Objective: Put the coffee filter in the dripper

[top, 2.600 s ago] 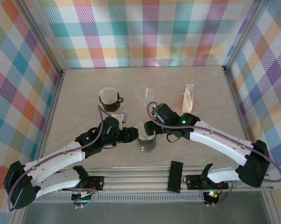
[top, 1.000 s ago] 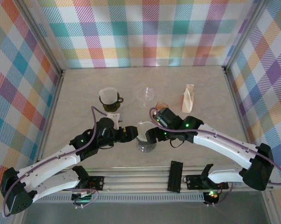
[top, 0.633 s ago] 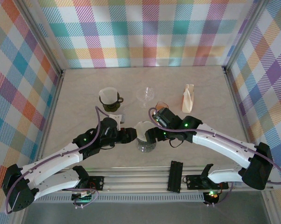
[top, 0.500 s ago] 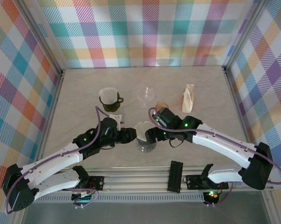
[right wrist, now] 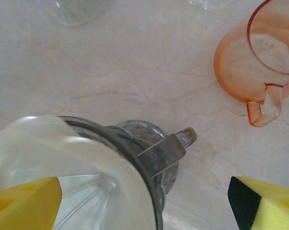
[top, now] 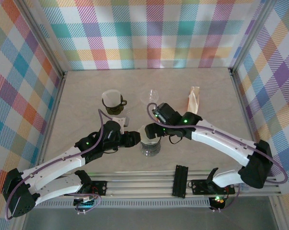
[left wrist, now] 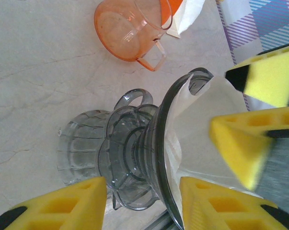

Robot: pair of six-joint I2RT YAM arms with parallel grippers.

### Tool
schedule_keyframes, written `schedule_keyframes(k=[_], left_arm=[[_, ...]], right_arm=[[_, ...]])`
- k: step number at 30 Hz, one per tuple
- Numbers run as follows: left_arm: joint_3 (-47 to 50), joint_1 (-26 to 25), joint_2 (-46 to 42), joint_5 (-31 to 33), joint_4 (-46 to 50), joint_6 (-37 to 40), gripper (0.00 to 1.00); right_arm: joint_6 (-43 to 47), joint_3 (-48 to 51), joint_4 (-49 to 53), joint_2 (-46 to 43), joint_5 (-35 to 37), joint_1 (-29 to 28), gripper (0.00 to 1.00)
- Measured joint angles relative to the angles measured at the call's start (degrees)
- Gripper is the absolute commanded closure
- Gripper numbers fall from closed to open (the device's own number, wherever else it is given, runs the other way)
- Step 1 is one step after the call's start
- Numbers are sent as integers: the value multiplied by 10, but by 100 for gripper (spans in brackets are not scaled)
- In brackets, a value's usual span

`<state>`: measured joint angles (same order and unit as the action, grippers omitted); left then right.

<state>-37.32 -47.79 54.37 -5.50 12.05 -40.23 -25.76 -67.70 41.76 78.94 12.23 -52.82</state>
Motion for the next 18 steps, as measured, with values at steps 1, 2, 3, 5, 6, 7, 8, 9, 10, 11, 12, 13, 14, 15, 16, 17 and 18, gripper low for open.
schedule_keyframes(k=[1,2,3,5,6,7,8,9,10,11,12,13,14,15,16,17,18], left_arm=[[0,0,0,0,0,0,56],[0,0,0,0,0,0,56],[0,0,0,0,0,0,56],[0,0,0,0,0,0,56],[0,0,0,0,0,0,56],[0,0,0,0,0,0,56],[0,0,0,0,0,0,56],[0,0,0,0,0,0,56],[0,0,0,0,0,0,56],[0,0,0,0,0,0,56],[0,0,0,0,0,0,56],[0,0,0,0,0,0,56],[0,0,0,0,0,0,56],[0,0,0,0,0,0,56],[0,0,0,0,0,0,56],[0,0,0,0,0,0,56],[0,0,0,0,0,0,56]], right_arm=[[3,0,2,10,1,0,10],[7,0,4,19,2,0,10],[10,0,7,28,2,0,10],[14,0,10,41,2,1,10],[15,0,12,47,2,2,9],[17,0,13,50,2,3,10],[19,0,14,55,2,4,9],[22,0,14,58,2,4,9],[23,0,14,62,2,4,9],[25,0,14,65,2,4,9],[26,0,15,69,2,4,10],[27,0,15,71,2,4,9],[27,0,14,73,2,4,9],[27,0,14,76,2,4,10],[27,0,14,77,2,4,9],[27,0,14,78,2,4,9],[27,0,14,79,2,4,9]])
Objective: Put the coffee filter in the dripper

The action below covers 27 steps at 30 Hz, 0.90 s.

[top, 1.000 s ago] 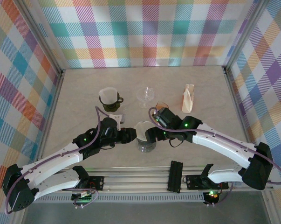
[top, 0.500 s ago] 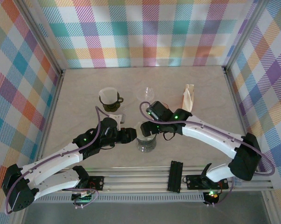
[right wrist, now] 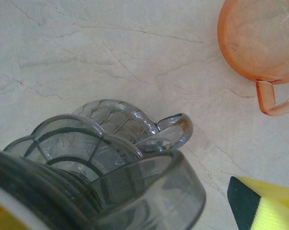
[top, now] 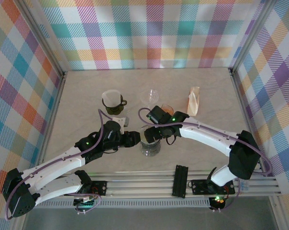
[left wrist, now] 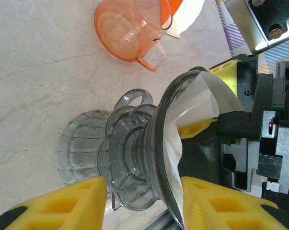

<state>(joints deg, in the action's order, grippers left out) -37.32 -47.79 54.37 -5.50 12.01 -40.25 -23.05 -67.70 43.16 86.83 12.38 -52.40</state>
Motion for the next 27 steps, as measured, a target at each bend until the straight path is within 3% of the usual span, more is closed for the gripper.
schedule_keyframes(k=[15,27], left_arm=[[0,0,2,0,-1,0,56],[0,0,3,0,-2,0,55]], right_arm=[[-2,9,-9,-6,0,0,9],[-31,38,-24,-173,17,0,8]])
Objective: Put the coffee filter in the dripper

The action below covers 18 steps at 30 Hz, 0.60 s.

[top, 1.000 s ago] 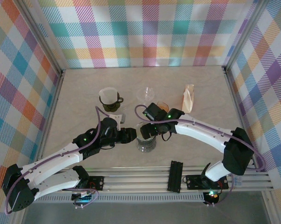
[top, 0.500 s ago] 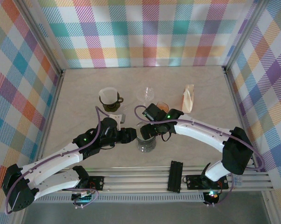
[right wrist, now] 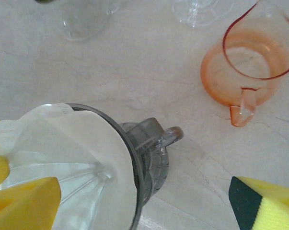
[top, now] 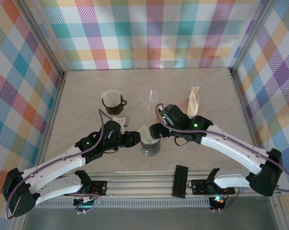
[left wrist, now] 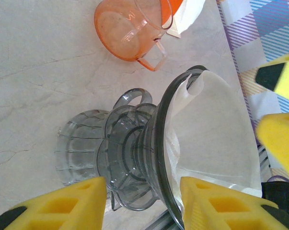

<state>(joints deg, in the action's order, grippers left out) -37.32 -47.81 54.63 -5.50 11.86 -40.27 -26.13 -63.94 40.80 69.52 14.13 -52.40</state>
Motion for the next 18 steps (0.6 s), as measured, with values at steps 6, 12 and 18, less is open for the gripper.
schedule_keyframes(k=[6,12,18], left_arm=[[0,0,-10,1,0,-1,47],[0,0,-31,2,1,-6,35],[-1,0,-66,12,16,-7,18]], right_arm=[[-19,43,2,-50,11,0,9],[-30,63,3,-78,17,0,9],[-35,87,3,-117,17,0,9]])
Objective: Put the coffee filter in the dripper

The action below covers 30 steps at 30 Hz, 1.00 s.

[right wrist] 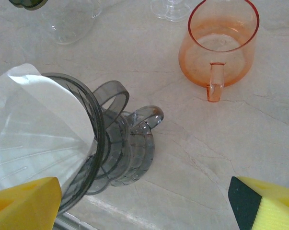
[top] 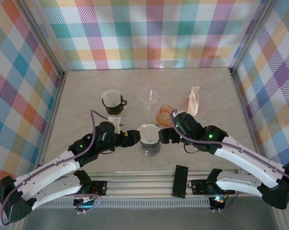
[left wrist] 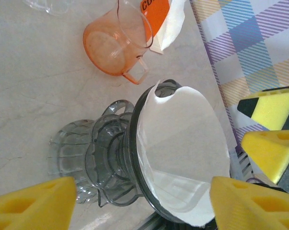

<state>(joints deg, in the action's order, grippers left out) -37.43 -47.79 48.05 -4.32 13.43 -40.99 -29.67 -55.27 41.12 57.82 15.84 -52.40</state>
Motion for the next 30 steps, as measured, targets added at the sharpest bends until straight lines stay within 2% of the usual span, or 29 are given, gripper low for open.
schedule_keyframes(k=[5,8,13,21,30], left_arm=[[-2,0,-53,42,46,2,4],[-2,0,-84,71,74,1,0],[17,0,-133,123,107,-14,0],[32,0,-150,156,143,-32,0],[31,0,-165,170,165,-32,0]], right_arm=[[-1,51,-10,-49,-10,0,9],[-2,93,-24,-83,-27,0,10],[-1,166,-67,-103,-71,0,12],[1,274,-206,-43,-144,-1,24],[-2,343,-365,28,-175,-12,38]])
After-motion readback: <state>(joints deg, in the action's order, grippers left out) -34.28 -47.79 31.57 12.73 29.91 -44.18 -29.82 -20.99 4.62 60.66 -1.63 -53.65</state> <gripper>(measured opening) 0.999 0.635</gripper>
